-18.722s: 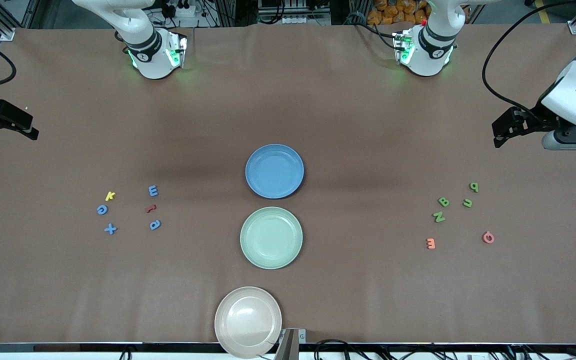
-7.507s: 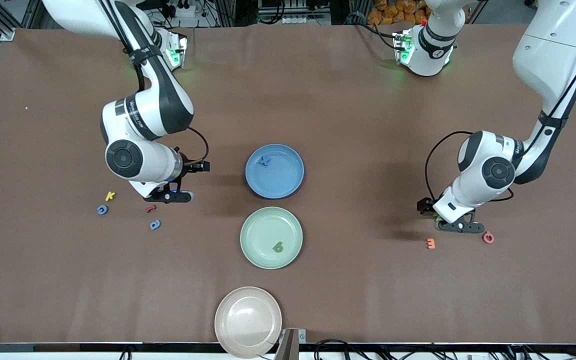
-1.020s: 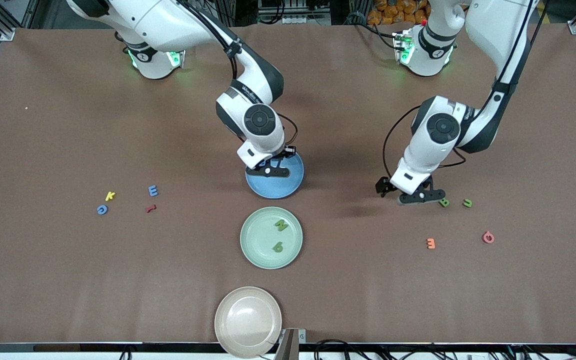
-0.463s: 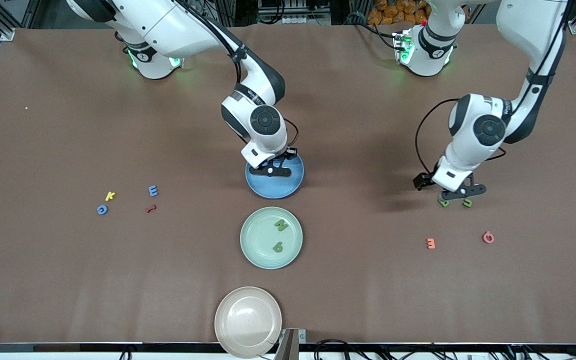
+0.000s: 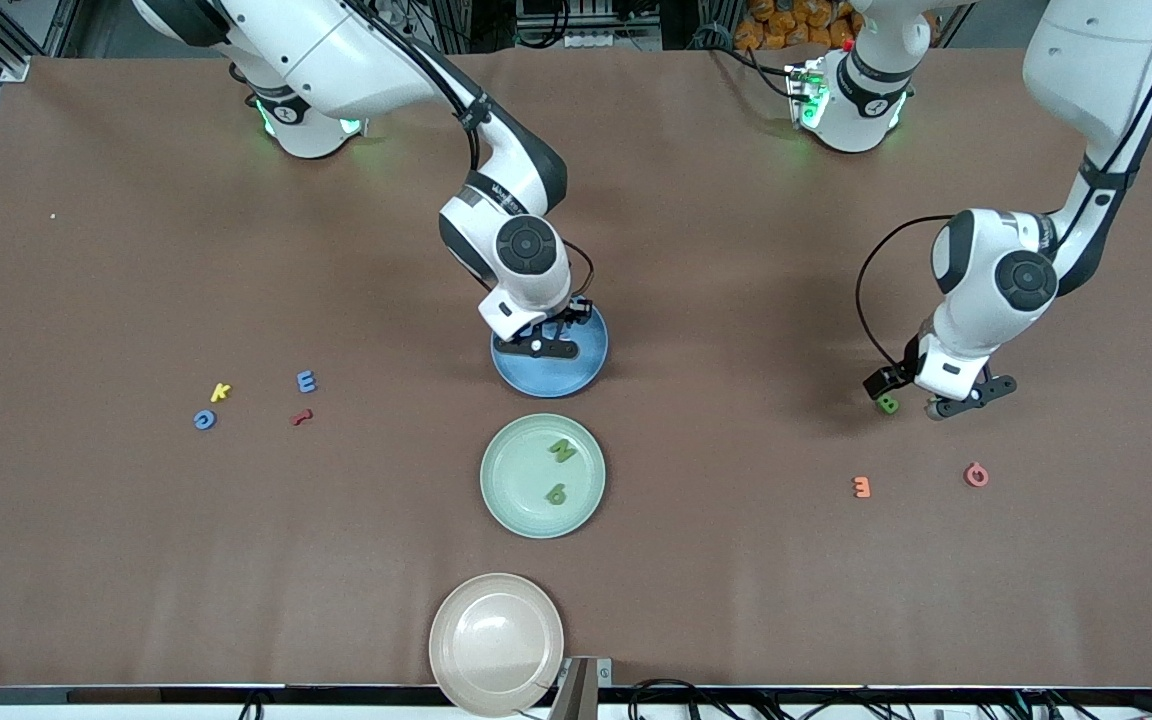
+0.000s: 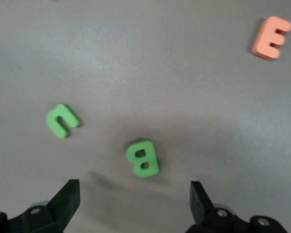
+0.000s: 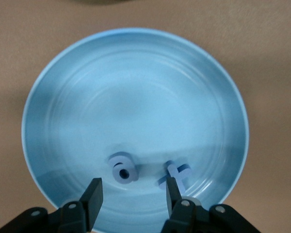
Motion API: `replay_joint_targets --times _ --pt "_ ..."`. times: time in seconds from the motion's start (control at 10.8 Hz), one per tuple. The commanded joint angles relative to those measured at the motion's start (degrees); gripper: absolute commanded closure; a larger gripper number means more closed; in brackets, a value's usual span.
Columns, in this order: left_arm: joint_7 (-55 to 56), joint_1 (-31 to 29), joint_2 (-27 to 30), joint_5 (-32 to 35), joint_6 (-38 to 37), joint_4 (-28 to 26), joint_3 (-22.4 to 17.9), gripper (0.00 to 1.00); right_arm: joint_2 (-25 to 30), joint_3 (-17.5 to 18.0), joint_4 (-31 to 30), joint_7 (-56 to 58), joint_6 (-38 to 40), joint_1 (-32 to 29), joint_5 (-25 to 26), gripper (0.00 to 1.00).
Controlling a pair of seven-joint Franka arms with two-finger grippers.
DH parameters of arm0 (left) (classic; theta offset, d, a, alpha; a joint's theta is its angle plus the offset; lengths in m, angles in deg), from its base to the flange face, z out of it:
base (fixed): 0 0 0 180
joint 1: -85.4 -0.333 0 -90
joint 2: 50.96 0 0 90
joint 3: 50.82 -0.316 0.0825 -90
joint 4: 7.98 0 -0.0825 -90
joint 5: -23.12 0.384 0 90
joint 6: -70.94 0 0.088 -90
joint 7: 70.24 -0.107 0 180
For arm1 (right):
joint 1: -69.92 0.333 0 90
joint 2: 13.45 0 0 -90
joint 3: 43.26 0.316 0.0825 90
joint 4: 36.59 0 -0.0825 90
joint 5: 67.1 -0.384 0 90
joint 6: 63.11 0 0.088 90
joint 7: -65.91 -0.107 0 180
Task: Sort letters by color into matching plates
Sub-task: 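Grasp the green B with the left gripper while the right gripper returns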
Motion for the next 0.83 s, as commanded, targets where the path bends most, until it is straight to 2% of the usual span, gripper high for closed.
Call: replay_joint_targets --times 0.0,0.19,0.28,0.46,0.56,0.65,0.74 --pt "4.78 0.32 -5.32 0.39 1.70 3.56 0.18 0.00 3.00 0.31 -0.26 5.75 2.31 -4.39 1.23 0.40" --pt "4.78 -0.03 -6.03 0.39 1.79 4.18 0.10 0.00 6.16 -0.56 -0.26 13.03 8.37 -7.99 0.79 0.41" --pt "4.78 -0.03 -6.03 0.39 1.79 4.27 0.10 0.00 7.40 -2.22 -0.35 16.81 10.83 -9.14 0.70 0.41" --pt "4.78 -0.03 -6.12 0.39 1.79 4.27 0.10 0.00 8.46 -3.11 -0.52 26.82 14.88 -15.00 0.79 0.43" --pt "4.78 -0.03 -6.12 0.47 1.79 4.36 0.10 0.23 8.90 -3.64 -0.70 31.57 15.77 -16.95 0.79 0.42" --pt "4.78 -0.11 -6.12 0.47 1.79 4.36 0.10 0.99 8.90 -5.90 -1.57 34.40 15.43 -17.84 1.22 0.40" --pt "4.26 -0.20 -6.12 0.47 1.79 4.36 0.01 1.00 8.82 -7.23 -2.97 38.09 13.77 -18.81 1.57 0.40"
